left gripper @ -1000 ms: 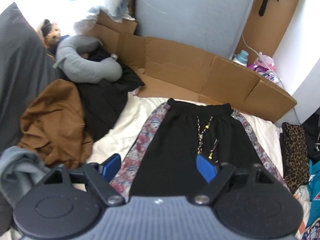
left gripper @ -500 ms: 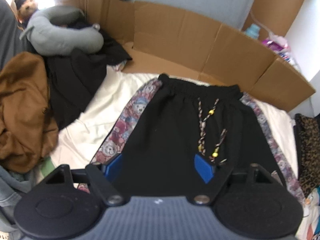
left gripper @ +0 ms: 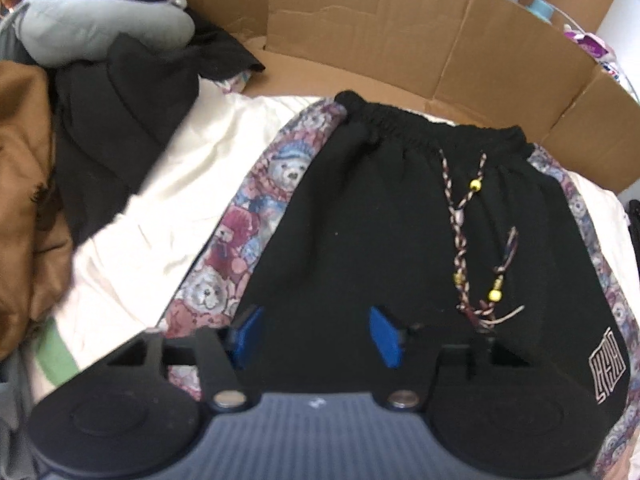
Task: Fold clothes
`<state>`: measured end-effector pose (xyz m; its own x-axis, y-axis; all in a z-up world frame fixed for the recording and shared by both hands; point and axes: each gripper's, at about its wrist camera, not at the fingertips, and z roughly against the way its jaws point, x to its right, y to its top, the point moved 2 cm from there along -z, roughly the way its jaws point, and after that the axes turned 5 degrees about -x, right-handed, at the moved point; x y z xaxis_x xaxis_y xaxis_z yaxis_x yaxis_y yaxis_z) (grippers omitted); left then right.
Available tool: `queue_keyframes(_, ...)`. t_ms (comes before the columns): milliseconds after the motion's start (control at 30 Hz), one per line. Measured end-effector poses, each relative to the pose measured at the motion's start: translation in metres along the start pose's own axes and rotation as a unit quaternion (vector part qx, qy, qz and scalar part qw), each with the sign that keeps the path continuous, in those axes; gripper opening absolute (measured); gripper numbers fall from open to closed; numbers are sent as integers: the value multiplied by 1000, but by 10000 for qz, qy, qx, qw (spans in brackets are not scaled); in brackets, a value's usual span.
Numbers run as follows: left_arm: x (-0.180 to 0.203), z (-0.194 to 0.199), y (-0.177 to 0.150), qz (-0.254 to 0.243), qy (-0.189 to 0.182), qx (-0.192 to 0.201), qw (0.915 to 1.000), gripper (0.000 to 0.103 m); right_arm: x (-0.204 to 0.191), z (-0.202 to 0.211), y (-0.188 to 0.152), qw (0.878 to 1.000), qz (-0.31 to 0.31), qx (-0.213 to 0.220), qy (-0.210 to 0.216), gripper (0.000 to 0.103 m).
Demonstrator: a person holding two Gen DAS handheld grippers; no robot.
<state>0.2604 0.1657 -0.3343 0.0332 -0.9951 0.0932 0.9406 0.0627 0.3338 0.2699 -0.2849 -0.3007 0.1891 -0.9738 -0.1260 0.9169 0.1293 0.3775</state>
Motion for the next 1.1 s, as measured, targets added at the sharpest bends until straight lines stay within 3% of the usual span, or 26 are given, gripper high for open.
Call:
queue_keyframes(100,-2,-17,-5,-95,18,-42,9999,43,5,-21,-11,9999,-2,147,-4,55)
queue_keyframes(233,-7,-40,-13,-308,224,-151,9992,40,19,-52,-31,9997,-136,209,-87,54)
queue_keyframes(367,-26,-53,-19,-174,410,-238,9987,37,33,-80,-54,9994,-265,79,-228,53)
queue_keyframes(500,-41,-51,-19,-81,456,-205,9987,27,40,-85,-70,9995,-255,99,-185,53)
queue_keyframes(733,-60,-30,-9,-37,629,193,9978,27,52,-64,-57,9975,-539,386,-242,53)
queue_keyframes(1000,-78,-47,-1,15,1058,118,9943,28,48,-74,-36,9976,-284,483,-417,53)
queue_keyframes(1100,-87,-53,2,101,1058,9,9943,29,48,-79,-31,9977,-253,427,-451,53)
